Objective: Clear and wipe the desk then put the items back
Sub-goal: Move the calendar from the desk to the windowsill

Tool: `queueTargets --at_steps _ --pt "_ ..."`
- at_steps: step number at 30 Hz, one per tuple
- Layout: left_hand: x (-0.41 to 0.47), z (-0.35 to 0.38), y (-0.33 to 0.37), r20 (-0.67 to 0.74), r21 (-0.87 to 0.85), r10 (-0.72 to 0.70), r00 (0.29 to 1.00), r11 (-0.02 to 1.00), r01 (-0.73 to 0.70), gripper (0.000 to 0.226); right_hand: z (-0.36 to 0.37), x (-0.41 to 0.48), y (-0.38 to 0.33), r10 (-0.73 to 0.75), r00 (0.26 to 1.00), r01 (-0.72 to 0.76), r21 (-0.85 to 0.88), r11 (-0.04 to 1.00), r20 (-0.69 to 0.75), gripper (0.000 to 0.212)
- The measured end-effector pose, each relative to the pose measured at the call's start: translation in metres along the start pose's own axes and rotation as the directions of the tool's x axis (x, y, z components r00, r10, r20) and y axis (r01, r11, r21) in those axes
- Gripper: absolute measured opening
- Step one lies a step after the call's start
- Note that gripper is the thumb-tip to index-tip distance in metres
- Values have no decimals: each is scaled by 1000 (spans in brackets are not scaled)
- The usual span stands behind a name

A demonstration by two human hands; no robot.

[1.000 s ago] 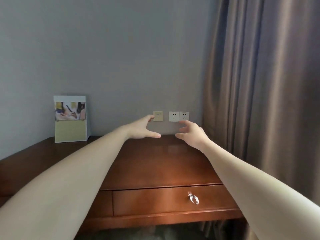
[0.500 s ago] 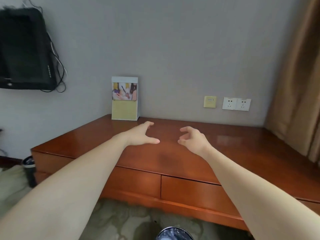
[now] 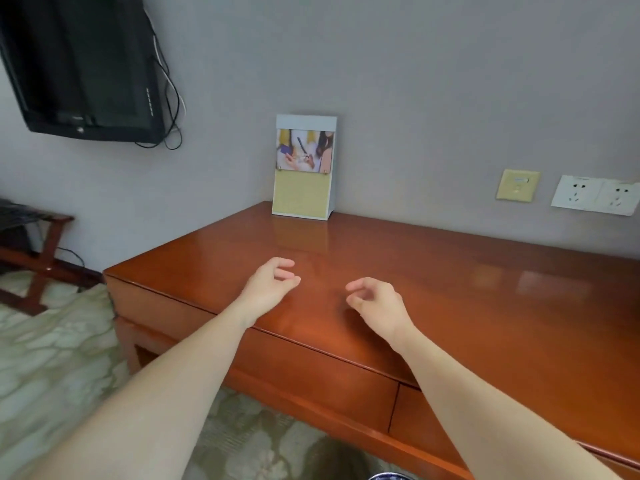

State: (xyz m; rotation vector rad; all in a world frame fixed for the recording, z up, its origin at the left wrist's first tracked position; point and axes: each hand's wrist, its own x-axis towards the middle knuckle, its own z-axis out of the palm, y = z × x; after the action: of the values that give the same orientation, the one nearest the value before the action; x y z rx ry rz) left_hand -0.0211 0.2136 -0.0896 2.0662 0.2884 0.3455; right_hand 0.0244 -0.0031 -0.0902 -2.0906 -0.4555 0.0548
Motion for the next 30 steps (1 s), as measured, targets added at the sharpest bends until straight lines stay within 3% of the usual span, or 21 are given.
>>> queueTargets --at_steps 2,5,9,12,14,18,23,26,30 --pt "20 -3 -14 -74 -40 -13 997 999 10 28 11 24 0 12 999 -10 69 998 -35 16" --pt "58 -9 -27 -196 -235 -25 980 972 -22 25 26 67 0 55 996 -35 242 970 -77 16" --pt "115 -18 -37 -358 -606 -92 929 780 -156 27 46 128 1 93 984 -14 452 892 -152 15" --pt "162 -25 -45 -434 -690 -129 892 684 -237 25 60 178 4 60 976 49 482 875 -210 16" --pt "197 -29 -52 -459 -652 -92 884 711 -265 22 67 213 7 49 968 77 474 877 -247 17" --pt "263 -35 -69 -495 -397 24 869 883 -250 18 76 282 15 41 939 126 452 883 -342 20" --pt "321 -40 -83 -580 -167 34 814 973 -160 20 84 348 20 59 903 109 359 927 -426 23" --pt "344 -41 -84 -562 117 194 804 981 -155 20 87 374 22 63 906 81 317 945 -419 34" --pt "371 -43 -86 -520 235 260 813 959 -157 26 92 402 25 7 945 62 198 978 -328 47"
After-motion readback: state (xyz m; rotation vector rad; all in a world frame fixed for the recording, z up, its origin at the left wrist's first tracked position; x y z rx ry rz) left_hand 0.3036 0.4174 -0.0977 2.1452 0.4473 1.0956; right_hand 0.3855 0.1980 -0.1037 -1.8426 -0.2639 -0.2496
